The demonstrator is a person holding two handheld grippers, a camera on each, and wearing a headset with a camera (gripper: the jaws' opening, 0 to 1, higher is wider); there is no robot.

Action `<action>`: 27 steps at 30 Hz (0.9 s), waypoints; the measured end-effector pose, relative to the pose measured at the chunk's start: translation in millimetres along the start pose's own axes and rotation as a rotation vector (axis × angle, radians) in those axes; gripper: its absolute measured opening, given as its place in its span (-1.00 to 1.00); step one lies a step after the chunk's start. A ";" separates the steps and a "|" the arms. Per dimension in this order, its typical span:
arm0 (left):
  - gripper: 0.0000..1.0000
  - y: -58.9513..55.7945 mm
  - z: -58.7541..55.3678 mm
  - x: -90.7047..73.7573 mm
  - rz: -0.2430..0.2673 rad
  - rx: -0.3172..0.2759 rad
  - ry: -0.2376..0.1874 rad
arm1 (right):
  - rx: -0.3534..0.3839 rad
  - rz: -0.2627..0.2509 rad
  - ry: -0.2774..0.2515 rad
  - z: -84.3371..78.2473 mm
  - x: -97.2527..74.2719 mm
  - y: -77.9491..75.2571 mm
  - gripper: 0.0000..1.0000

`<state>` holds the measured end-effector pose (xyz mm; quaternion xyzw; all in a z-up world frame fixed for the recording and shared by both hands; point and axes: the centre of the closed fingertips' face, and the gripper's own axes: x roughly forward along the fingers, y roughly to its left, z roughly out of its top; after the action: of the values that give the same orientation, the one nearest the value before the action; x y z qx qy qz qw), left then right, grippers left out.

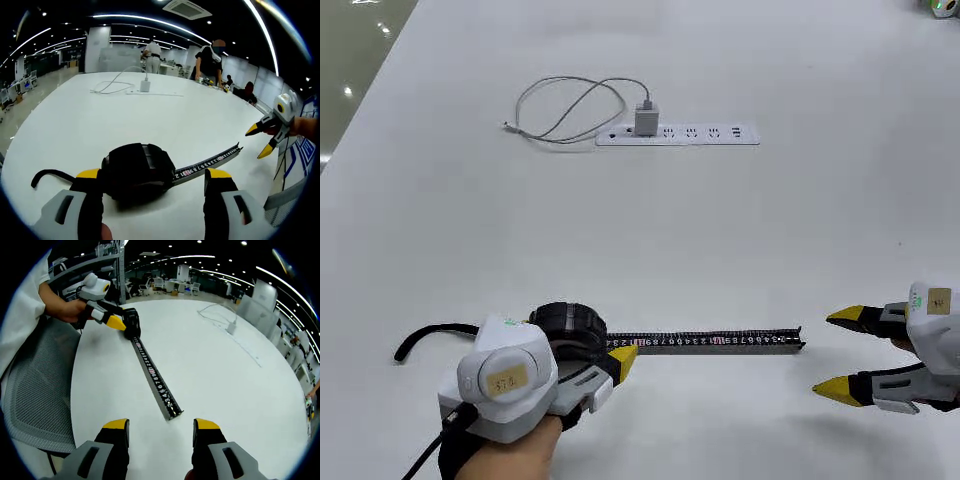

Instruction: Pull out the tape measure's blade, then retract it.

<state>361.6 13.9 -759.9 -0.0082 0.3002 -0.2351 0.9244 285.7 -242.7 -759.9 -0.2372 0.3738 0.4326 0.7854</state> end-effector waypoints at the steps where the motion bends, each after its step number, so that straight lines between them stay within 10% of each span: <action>1: 0.58 0.5 0.0 0.2 0.005 -0.001 -0.002 | -0.004 0.006 0.007 -0.6 1.1 -0.5 -0.04; 27: 0.30 17.1 -0.1 9.1 0.095 -0.097 0.010 | -0.112 0.092 0.099 -0.9 24.7 -20.9 -0.31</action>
<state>375.4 25.1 -767.6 -0.0377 0.3160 -0.1762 0.9315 311.8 -241.6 -778.9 -0.2846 0.3979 0.4761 0.7307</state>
